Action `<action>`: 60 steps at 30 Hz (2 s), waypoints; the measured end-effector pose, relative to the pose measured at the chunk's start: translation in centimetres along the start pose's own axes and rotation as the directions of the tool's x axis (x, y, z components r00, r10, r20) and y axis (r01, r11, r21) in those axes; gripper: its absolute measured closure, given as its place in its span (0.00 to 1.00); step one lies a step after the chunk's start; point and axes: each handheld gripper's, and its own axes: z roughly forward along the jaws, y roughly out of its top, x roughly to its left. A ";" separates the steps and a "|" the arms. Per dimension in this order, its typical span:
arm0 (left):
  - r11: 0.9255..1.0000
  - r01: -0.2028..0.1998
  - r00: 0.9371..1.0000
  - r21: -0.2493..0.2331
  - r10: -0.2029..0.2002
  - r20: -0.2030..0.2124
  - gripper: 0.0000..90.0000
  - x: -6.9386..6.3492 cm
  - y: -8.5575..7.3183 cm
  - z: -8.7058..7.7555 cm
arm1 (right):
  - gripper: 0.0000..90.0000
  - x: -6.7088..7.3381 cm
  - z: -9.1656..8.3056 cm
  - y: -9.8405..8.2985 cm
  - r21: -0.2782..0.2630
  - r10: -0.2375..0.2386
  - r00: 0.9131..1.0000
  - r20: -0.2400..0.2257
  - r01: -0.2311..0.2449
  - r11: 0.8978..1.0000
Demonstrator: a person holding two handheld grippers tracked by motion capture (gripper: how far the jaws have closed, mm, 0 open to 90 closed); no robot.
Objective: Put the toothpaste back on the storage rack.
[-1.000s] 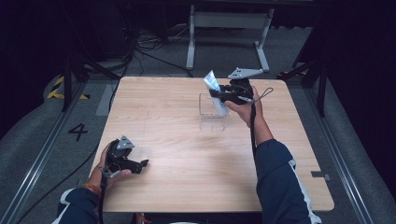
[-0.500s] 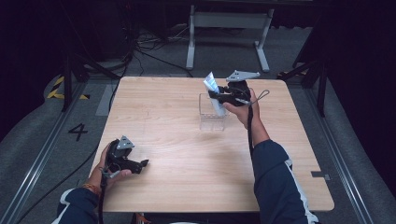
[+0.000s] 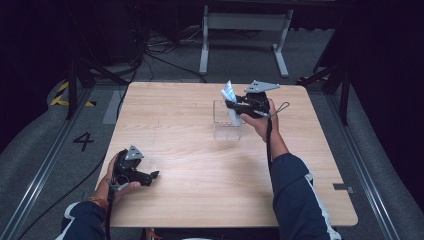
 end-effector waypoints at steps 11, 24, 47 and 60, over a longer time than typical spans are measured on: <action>1.000 0.003 1.000 0.001 -0.003 0.002 0.00 0.0 0.0 0.0 | 0.72 -0.2 -0.1 -1.1 0.021 -0.010 1.000 0.010 0.010 1.000; 1.000 0.001 1.000 0.003 -0.001 0.002 0.00 0.0 0.0 0.0 | 0.71 0.1 -0.5 -2.2 0.074 -0.024 0.999 0.032 0.022 0.997; 1.000 0.000 1.000 0.003 0.000 0.002 0.00 0.0 0.0 0.0 | 0.69 0.2 0.2 -3.1 0.176 -0.035 0.999 0.032 0.029 0.984; 1.000 0.001 1.000 0.003 -0.001 0.002 0.00 0.0 0.0 0.0 | 0.67 0.0 0.5 -3.6 0.208 -0.020 0.999 0.030 0.013 0.978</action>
